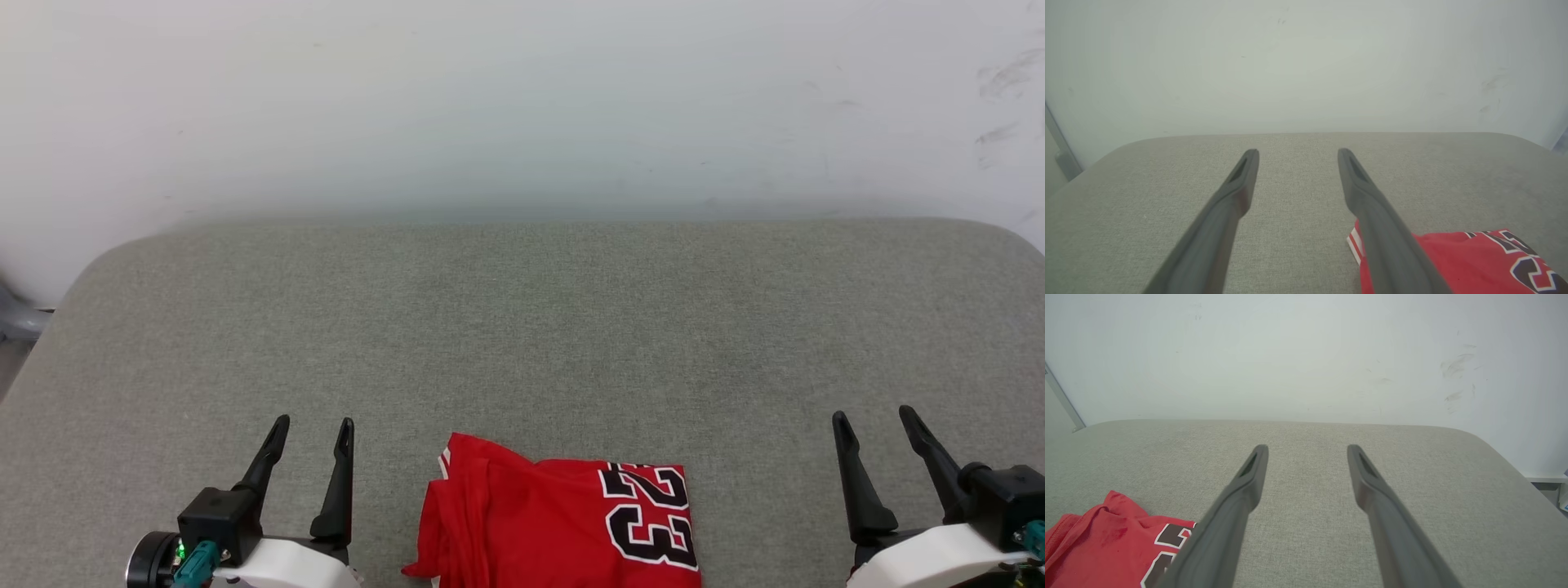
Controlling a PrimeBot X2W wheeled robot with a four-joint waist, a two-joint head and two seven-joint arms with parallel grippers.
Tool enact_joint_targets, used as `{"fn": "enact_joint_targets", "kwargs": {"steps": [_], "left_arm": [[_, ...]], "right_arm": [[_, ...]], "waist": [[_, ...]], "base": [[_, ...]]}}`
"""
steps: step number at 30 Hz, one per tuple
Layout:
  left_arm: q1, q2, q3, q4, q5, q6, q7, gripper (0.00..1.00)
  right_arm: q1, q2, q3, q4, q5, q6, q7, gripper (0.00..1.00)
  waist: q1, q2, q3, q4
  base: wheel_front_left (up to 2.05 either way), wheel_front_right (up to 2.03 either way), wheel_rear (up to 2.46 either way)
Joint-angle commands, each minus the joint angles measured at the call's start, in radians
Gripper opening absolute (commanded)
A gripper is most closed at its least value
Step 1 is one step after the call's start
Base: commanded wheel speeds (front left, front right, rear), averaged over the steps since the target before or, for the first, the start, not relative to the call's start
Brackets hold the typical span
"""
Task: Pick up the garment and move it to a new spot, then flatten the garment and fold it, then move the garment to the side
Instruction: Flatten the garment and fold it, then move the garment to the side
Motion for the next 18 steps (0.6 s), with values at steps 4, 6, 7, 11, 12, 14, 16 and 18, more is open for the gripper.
{"fn": "enact_joint_targets", "kwargs": {"steps": [4, 6, 7, 11, 12, 14, 16, 18], "left_arm": [[0.013, 0.002, 0.007, 0.016, -0.006, 0.002, -0.005, 1.00], [0.011, 0.001, 0.010, 0.022, -0.006, 0.000, -0.005, 1.00], [0.010, 0.000, 0.011, 0.025, -0.005, -0.001, -0.005, 1.00], [0.002, -0.005, 0.016, 0.034, -0.006, -0.002, -0.007, 1.00], [-0.001, -0.006, 0.017, 0.036, -0.006, -0.003, -0.007, 1.00], [-0.008, -0.009, 0.021, 0.037, -0.007, -0.004, -0.008, 1.00], [-0.016, -0.014, 0.023, 0.033, -0.006, -0.006, -0.008, 1.00], [-0.028, -0.020, 0.026, 0.023, -0.001, -0.013, -0.008, 1.00]], "right_arm": [[0.018, 0.009, 0.012, -0.024, -0.012, 0.000, 0.009, 1.00], [0.021, 0.010, 0.014, -0.031, -0.014, 0.000, 0.014, 1.00], [0.022, 0.011, 0.014, -0.035, -0.014, 0.000, 0.017, 1.00], [0.026, 0.013, 0.009, -0.037, -0.005, 0.000, 0.035, 1.00], [0.026, 0.013, 0.003, -0.037, 0.007, 0.000, 0.040, 1.00], [0.028, 0.013, -0.011, -0.031, 0.035, 0.000, 0.054, 1.00], [0.033, 0.008, -0.037, -0.008, 0.074, 0.000, 0.081, 1.00], [0.029, -0.008, -0.066, 0.017, 0.124, 0.000, 0.110, 1.00]], "waist": [[0.0001, 0.0000, -0.003, -0.005], [0.0001, 0.0000, -0.003, -0.005], [0.0001, 0.0000, -0.004, -0.005], [0.0001, 0.0000, -0.004, -0.004], [0.0001, 0.0000, -0.004, -0.004], [0.0001, 0.0000, -0.001, -0.001], [0.0001, 0.0000, 0.004, 0.006], [0.0001, 0.0000, 0.012, 0.017]], "base": [[0.00, 0.00, 0.00], [0.00, 0.00, 0.00], [0.00, 0.00, 0.00], [0.00, 0.00, 0.00], [0.00, 0.00, 0.00], [0.00, 0.00, 0.00], [0.00, 0.00, 0.00], [0.00, 0.00, 0.00]]}}
